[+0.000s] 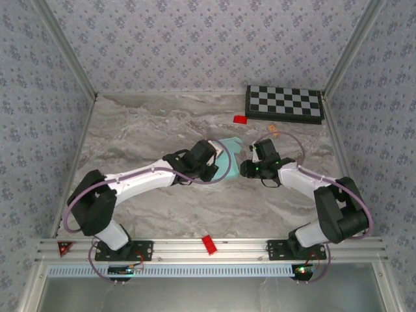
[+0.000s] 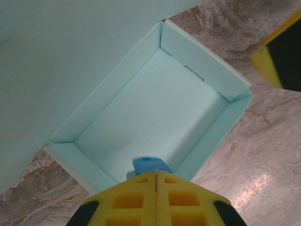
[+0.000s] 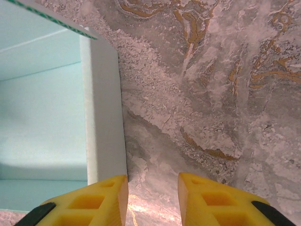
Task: Fold the paper box
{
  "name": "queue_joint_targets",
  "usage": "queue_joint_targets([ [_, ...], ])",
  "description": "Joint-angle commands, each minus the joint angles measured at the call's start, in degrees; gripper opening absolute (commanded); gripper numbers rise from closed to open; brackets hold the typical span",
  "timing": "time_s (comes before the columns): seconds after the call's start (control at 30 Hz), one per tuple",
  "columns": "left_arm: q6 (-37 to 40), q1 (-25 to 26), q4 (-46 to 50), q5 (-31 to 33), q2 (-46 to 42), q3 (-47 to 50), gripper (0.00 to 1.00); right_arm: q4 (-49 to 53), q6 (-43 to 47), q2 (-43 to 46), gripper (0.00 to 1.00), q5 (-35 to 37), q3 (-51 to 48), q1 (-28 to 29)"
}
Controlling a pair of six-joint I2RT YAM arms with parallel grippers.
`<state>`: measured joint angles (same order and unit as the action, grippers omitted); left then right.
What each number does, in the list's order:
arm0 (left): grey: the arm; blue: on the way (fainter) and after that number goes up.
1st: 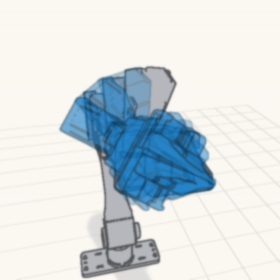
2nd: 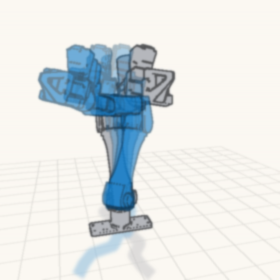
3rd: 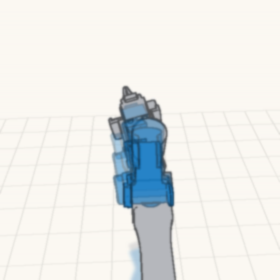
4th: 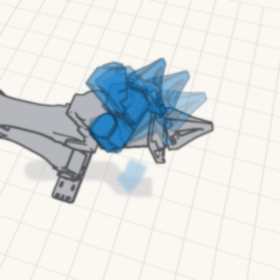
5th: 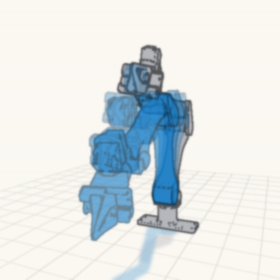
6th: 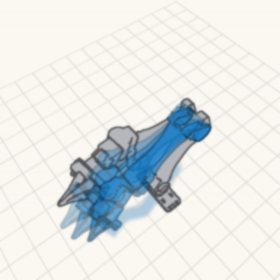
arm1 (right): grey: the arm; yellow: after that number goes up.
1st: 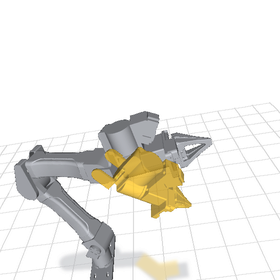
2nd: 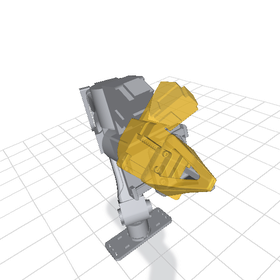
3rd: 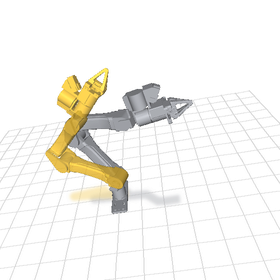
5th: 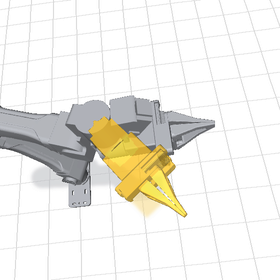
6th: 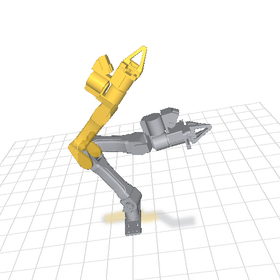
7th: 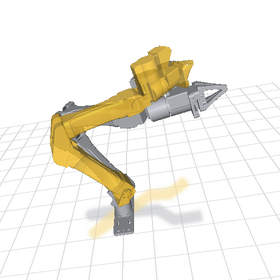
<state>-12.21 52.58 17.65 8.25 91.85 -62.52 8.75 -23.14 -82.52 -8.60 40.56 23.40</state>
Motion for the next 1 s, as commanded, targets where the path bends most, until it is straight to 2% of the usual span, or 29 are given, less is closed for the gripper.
queue_joint_targets([
  [0.0,0.59,0.27,-1.51,2.29,2.25,-2.76,0.00,1.09,-0.53,1.46,0.35,1.22,-1.00,-0.11],
  [0.17,0.19,0.26,-0.18,2.90,6.10,-5.10,0.00,1.17,-0.48,1.42,0.35,1.09,-1.11,-0.19],
  [0.6,0.11,0.25,1.90,2.06,10.67,-8.66,0.16,1.61,-0.26,1.49,0.35,1.21,-1.22,-0.46],
  [0.97,0.52,0.25,3.48,1.35,5.87,-9.12,0.24,1.78,0.06,1.95,0.35,1.65,-1.19,-0.74],
])
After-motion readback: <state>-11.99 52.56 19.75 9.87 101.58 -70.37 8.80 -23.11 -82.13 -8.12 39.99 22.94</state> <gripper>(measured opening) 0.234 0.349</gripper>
